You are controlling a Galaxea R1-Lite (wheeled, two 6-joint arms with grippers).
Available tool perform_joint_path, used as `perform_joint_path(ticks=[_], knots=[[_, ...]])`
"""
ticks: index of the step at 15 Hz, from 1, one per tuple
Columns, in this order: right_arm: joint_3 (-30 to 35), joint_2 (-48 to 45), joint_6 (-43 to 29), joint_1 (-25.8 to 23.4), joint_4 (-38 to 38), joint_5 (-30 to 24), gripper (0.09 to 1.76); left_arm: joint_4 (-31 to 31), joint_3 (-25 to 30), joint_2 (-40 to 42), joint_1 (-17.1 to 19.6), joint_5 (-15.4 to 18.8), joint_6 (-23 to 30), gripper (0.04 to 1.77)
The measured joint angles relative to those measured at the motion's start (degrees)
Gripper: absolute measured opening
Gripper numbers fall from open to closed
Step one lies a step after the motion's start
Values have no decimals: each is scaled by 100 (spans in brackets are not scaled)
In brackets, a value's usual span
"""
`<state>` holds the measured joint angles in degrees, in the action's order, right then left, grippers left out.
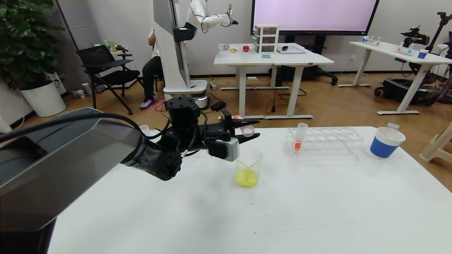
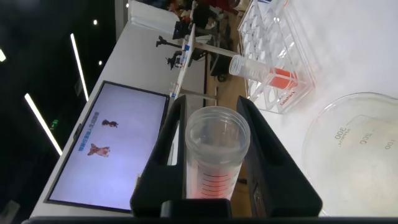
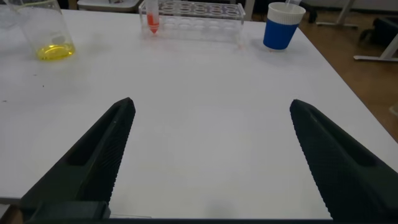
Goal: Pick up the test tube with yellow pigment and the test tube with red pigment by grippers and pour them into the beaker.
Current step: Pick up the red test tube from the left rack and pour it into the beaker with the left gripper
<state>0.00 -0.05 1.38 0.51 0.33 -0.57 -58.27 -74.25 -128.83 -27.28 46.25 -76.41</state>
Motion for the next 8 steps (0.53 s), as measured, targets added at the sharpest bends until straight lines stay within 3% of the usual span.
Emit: perform_joint_path(ticks=[8], knots=[[0,0,0,0,-2,-2,174,-46,-182,-247,66,83,-763,54]])
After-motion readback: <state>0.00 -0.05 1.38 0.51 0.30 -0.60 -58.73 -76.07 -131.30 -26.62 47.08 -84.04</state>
